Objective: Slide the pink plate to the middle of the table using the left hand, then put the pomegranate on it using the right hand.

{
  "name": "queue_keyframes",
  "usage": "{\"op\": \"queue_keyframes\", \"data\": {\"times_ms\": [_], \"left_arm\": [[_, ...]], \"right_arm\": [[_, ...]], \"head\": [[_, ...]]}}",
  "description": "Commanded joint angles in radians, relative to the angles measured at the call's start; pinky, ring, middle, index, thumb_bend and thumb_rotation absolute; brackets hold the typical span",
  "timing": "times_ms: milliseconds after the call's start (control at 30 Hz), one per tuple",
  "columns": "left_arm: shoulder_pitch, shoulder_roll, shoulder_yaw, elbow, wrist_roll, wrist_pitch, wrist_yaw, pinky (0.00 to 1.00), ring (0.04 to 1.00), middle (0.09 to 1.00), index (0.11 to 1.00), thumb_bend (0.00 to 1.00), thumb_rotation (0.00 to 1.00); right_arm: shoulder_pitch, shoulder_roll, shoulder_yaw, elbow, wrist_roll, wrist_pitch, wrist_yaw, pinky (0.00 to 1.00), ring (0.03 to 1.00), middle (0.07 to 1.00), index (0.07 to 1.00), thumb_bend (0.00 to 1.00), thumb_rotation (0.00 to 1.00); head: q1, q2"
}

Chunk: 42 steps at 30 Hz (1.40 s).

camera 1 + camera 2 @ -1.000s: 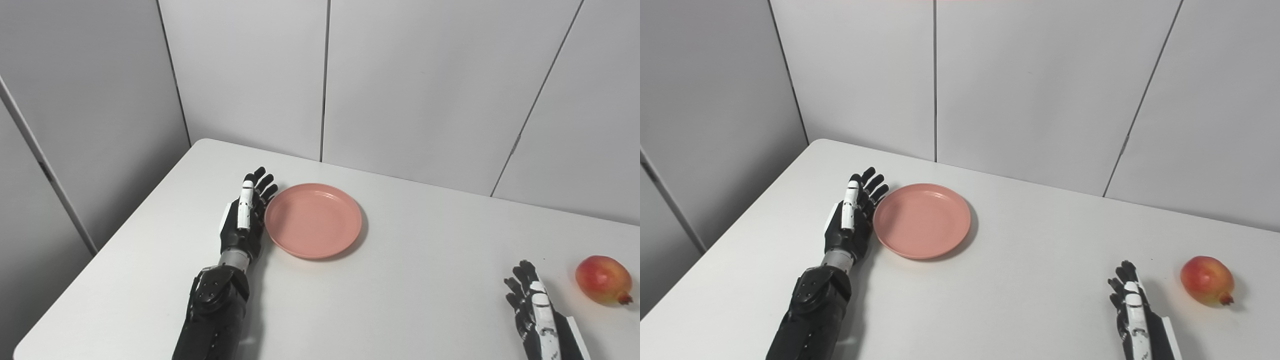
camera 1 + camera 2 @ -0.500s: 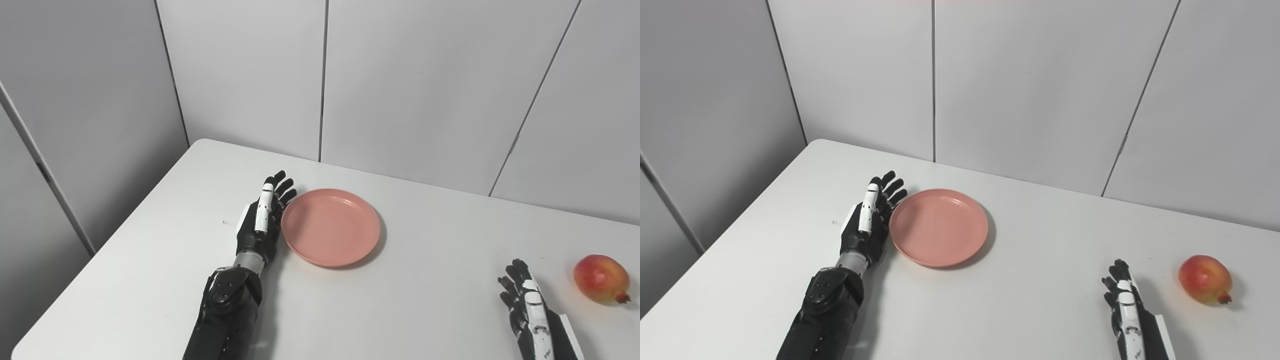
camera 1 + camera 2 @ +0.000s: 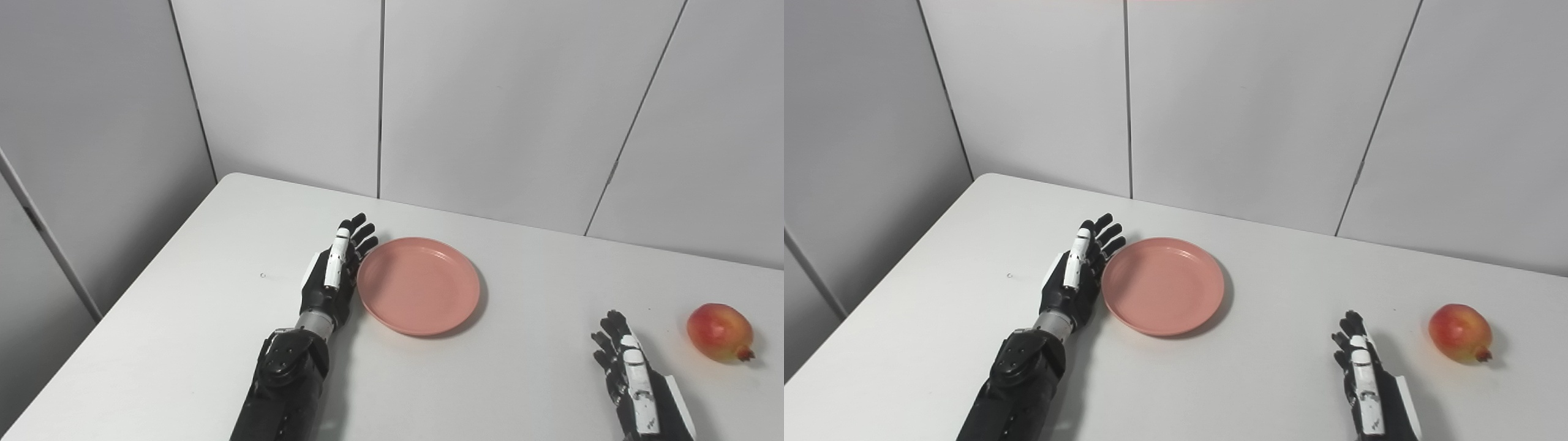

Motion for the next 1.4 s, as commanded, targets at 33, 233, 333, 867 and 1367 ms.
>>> {"op": "queue_keyframes", "data": {"times_ms": [33, 233, 333, 867, 1367], "left_arm": [[-0.025, -0.011, -0.026, -0.009, 0.025, 0.025, -0.011, 0.91, 0.907, 0.915, 0.895, 0.41, 1.00], [-0.025, -0.037, -0.064, -0.012, 0.047, 0.042, -0.026, 0.90, 0.902, 0.909, 0.889, 0.40, 1.00], [-0.024, -0.047, -0.082, -0.010, 0.063, 0.045, -0.036, 0.90, 0.904, 0.915, 0.898, 0.41, 1.00], [0.003, -0.091, -0.151, -0.053, 0.099, 0.070, -0.061, 0.90, 0.908, 0.921, 0.904, 0.41, 1.00], [0.032, -0.099, -0.197, -0.093, 0.098, 0.090, -0.088, 0.91, 0.907, 0.919, 0.907, 0.44, 1.00]], "right_arm": [[-0.016, 0.007, 0.003, -0.033, -0.009, -0.042, -0.011, 0.97, 0.956, 0.963, 0.955, 0.25, 1.00], [-0.016, 0.015, 0.009, -0.038, -0.018, -0.030, -0.019, 0.97, 0.956, 0.962, 0.956, 0.26, 1.00], [-0.018, 0.020, 0.011, -0.035, -0.019, -0.032, -0.023, 0.97, 0.954, 0.960, 0.956, 0.27, 1.00], [-0.021, 0.048, 0.022, -0.038, -0.028, -0.027, -0.042, 0.96, 0.949, 0.954, 0.946, 0.29, 1.00], [-0.024, 0.066, 0.028, -0.036, -0.035, -0.030, -0.046, 0.97, 0.951, 0.954, 0.947, 0.29, 1.00]], "head": [[-0.013, 0.006], [-0.036, 0.013], [-0.047, 0.018], [-0.103, 0.037], [-0.146, 0.044]]}}
